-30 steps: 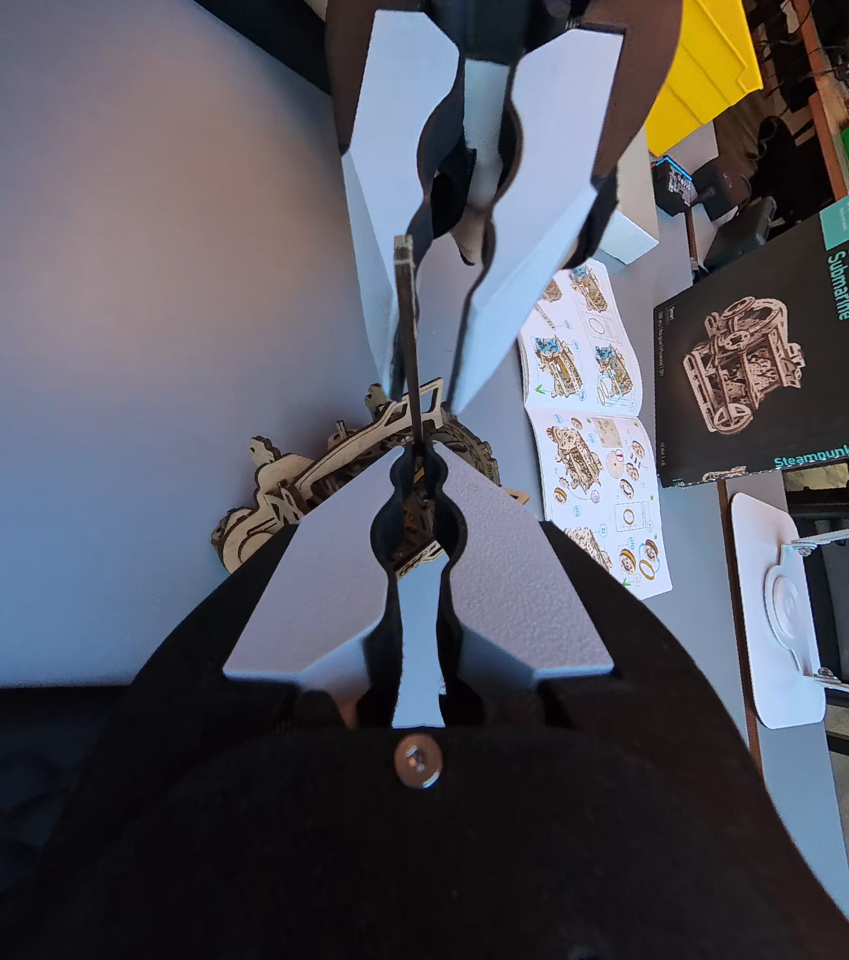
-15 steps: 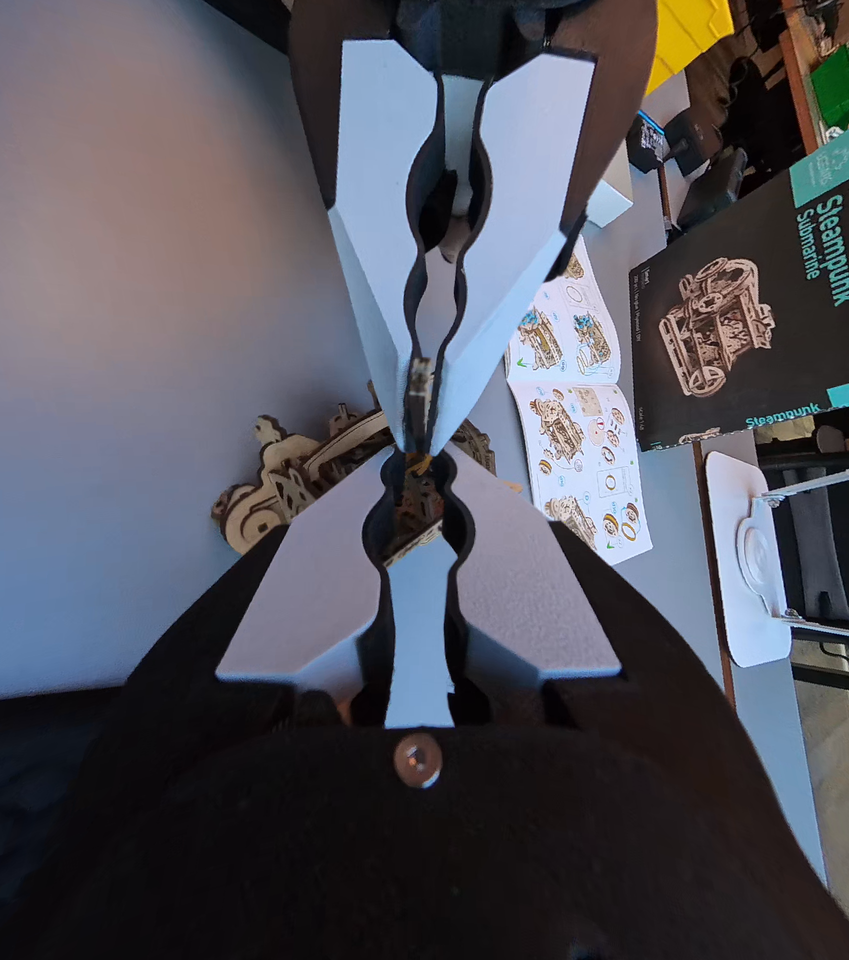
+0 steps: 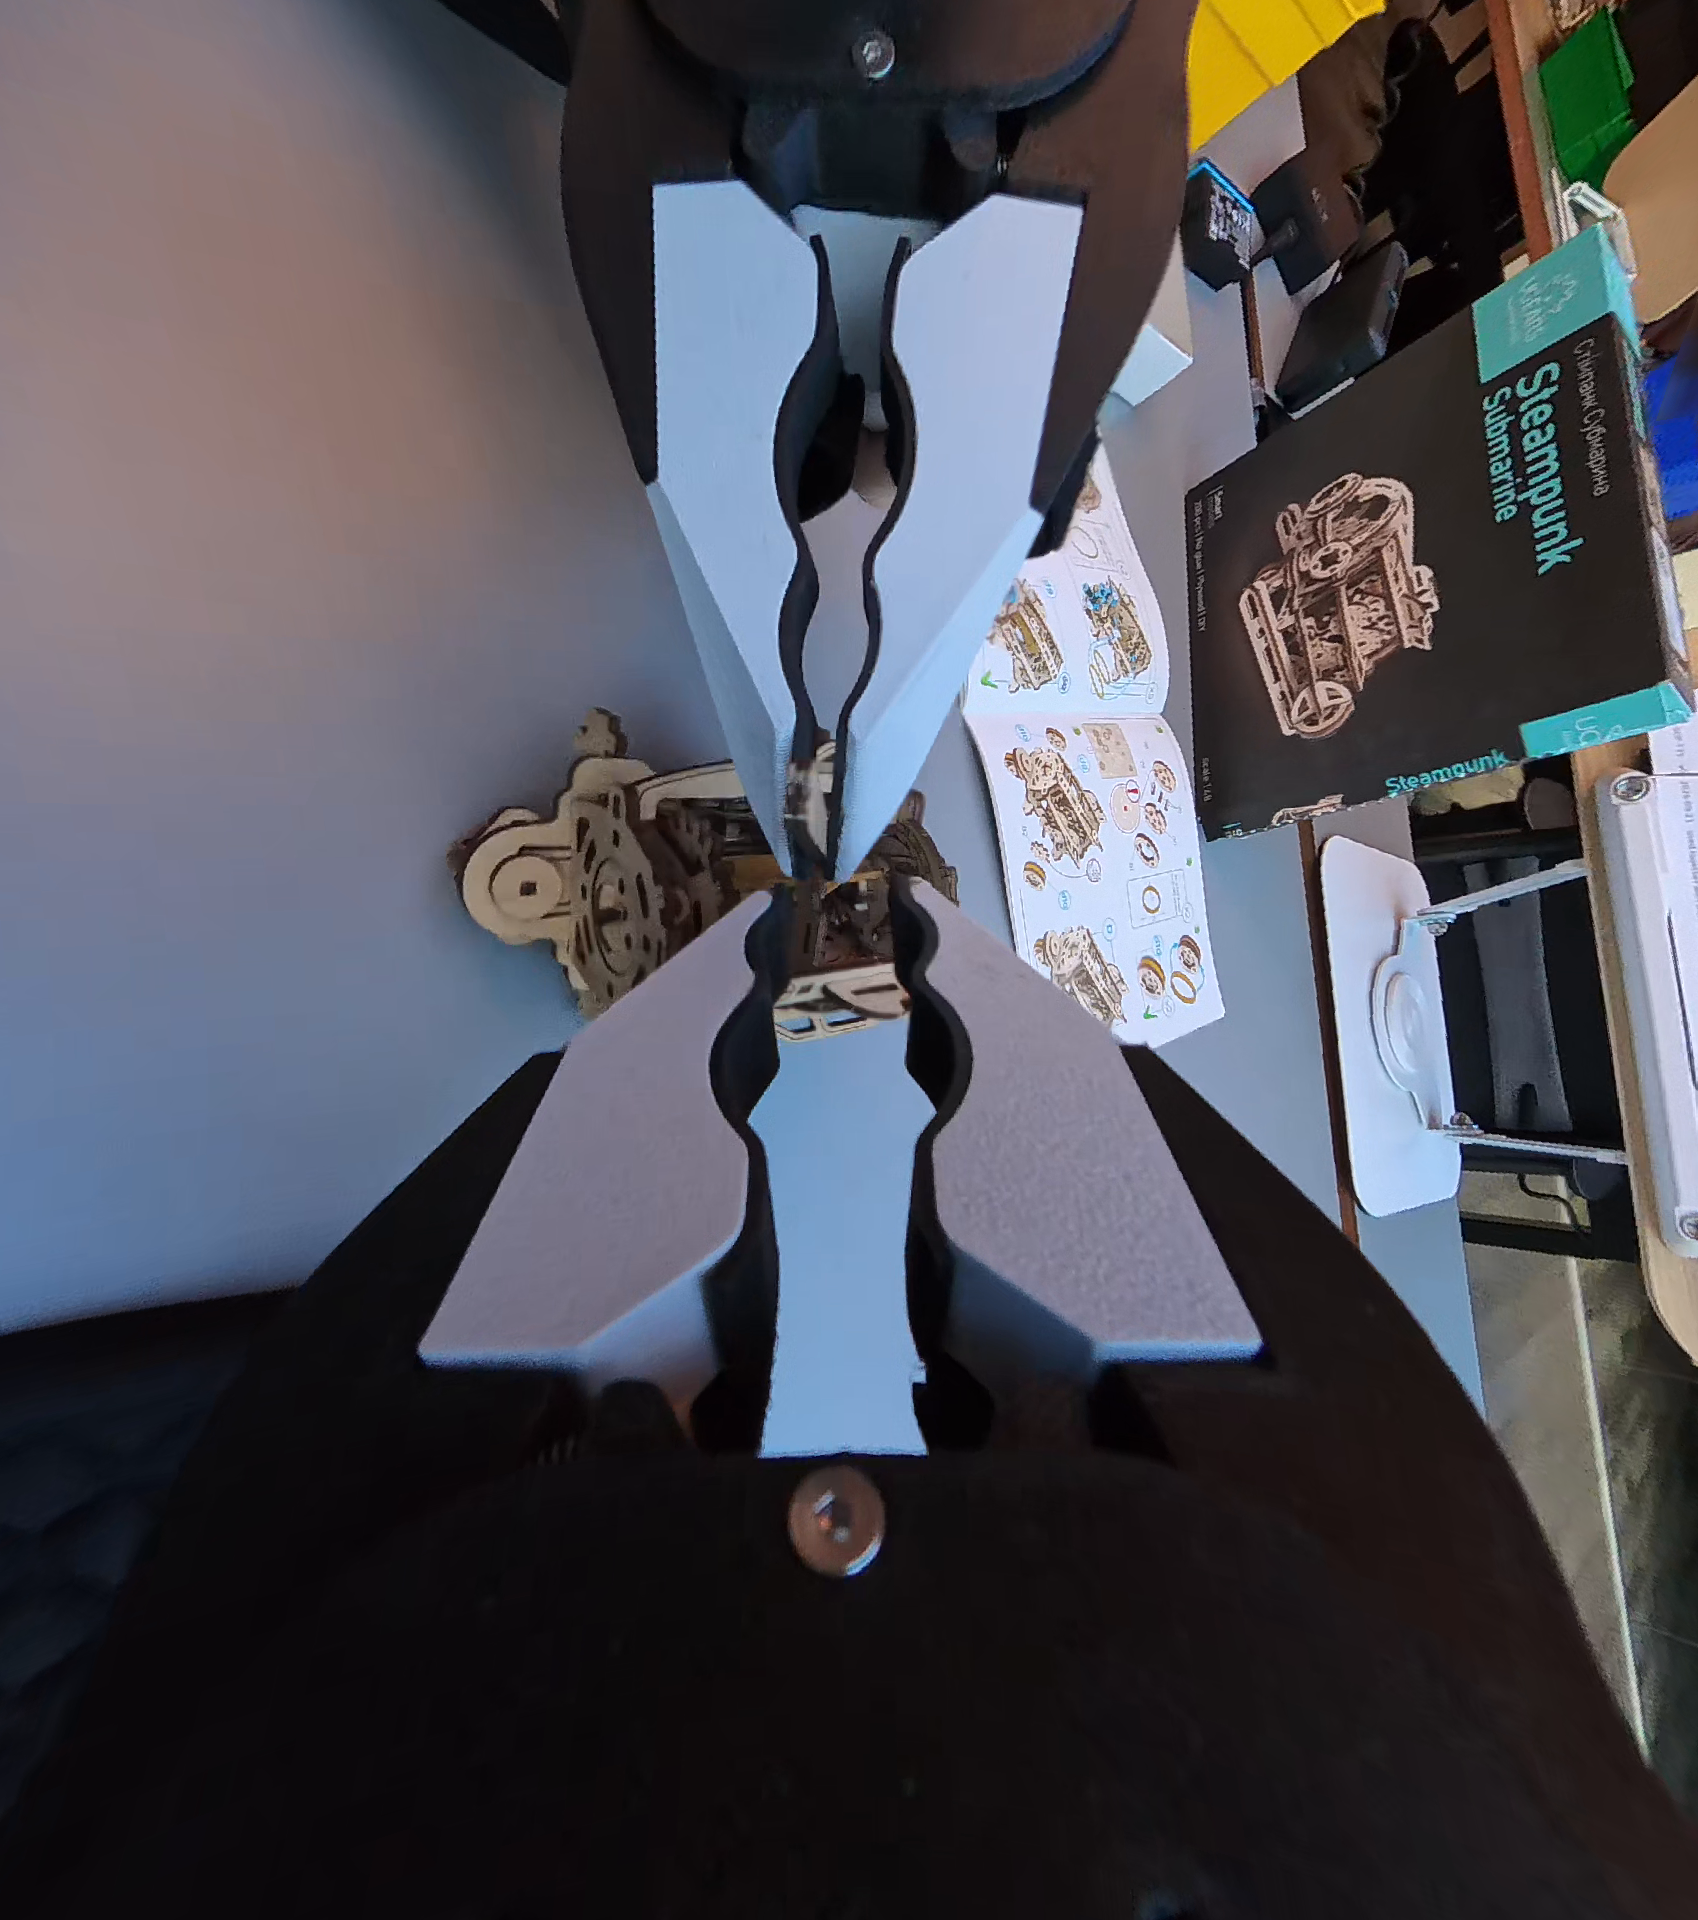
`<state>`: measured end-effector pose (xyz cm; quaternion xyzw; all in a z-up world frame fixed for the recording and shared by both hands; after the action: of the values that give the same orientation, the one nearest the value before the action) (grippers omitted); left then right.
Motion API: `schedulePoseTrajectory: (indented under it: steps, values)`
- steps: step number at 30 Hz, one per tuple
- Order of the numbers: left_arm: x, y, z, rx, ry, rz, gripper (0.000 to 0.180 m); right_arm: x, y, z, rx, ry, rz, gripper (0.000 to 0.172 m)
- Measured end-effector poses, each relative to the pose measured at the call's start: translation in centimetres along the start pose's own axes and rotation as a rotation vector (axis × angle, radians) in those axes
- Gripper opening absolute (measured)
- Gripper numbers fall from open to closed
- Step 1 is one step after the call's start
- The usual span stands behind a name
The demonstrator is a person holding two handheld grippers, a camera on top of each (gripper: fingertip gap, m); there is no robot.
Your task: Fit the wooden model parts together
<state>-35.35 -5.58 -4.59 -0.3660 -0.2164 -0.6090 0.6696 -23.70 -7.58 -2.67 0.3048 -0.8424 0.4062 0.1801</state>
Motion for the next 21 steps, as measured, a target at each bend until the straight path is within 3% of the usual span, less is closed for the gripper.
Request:
schedulePoseTrajectory:
  steps: [9,21]
  values:
    - [-0.1,0.0,0.1,0.001,-0.006,0.0,0.0,2.3,-3.3,0.2,-0.009,0.053,-0.081,0.022]
    - [-0.2,0.0,0.1,-0.005,-0.006,0.005,0.0,3.4,-2.1,0.9,-0.077,-0.031,0.077,0.008]
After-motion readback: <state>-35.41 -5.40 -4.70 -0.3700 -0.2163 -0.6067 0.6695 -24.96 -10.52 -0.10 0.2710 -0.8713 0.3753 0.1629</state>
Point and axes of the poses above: each gripper's, where its closed fingertips meet, y out along the fingers, x out of its top, z = x × y across the jaws, the point moved 8 cm from there along -y, back along the fingers, and after that the axes turned 2 degrees about -z, right-handed, at the moved point
